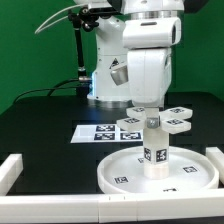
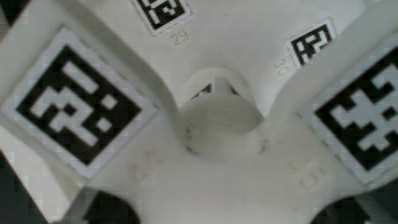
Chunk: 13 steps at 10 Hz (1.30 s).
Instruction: Assemble round table
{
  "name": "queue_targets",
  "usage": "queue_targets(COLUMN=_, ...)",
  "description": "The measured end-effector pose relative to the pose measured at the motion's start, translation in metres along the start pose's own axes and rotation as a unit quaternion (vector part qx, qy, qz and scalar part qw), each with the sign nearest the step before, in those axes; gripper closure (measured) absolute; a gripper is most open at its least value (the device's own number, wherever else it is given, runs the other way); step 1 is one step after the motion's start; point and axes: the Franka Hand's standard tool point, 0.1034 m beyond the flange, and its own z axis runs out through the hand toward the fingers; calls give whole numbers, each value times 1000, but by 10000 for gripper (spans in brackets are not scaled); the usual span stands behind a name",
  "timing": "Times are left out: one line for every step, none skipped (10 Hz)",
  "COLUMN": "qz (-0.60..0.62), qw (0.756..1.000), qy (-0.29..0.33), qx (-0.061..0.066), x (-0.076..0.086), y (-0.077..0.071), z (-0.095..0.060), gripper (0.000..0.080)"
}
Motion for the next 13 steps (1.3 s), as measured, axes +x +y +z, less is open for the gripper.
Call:
queue_targets(qz=31, qw=1000, qy=0, qx=0, x=0, y=0, z=0, gripper=352)
queue_targets(qz=80, qw=997, qy=1, qx=0, x=0, y=0, z=0, gripper=352)
queue_targets(qz=118, qw=993, qy=1, qx=0, x=0, y=0, z=0, gripper=351)
queue_targets(qz=135, qw=991, qy=2, qx=0, x=0, y=0, z=0, gripper=351)
queue_targets(qz=167, qw=986, qy=2, qx=0, x=0, y=0, z=0, gripper=351)
queue_targets(qz=202, qw=979, qy=2, qx=0, x=1, y=0, z=0, gripper=351)
queue_targets(qz=221, qw=975, qy=2, qx=0, x=1, y=0, z=0, gripper=351)
queue_targets(qz=262, qw=965, qy=2, qx=0, x=1, y=0, z=0, gripper=351)
queue_targets(qz=297, qw=955, qy=3, qx=1, x=1, y=0, z=0, gripper=351)
queue_targets(qz=333, qw=943, qy=5, qx=1, x=1, y=1, z=-1, gripper=351)
queue_targets(qz=357, qw=934, qy=5, qx=1, x=1, y=1, z=-1, gripper=351)
queue_targets(qz=371, qw=929, qy=5, qx=1, x=1, y=1, z=-1, gripper=351)
queue_targets(qz=385, qw=923, qy=5, qx=2, x=2, y=0, z=0, gripper=234)
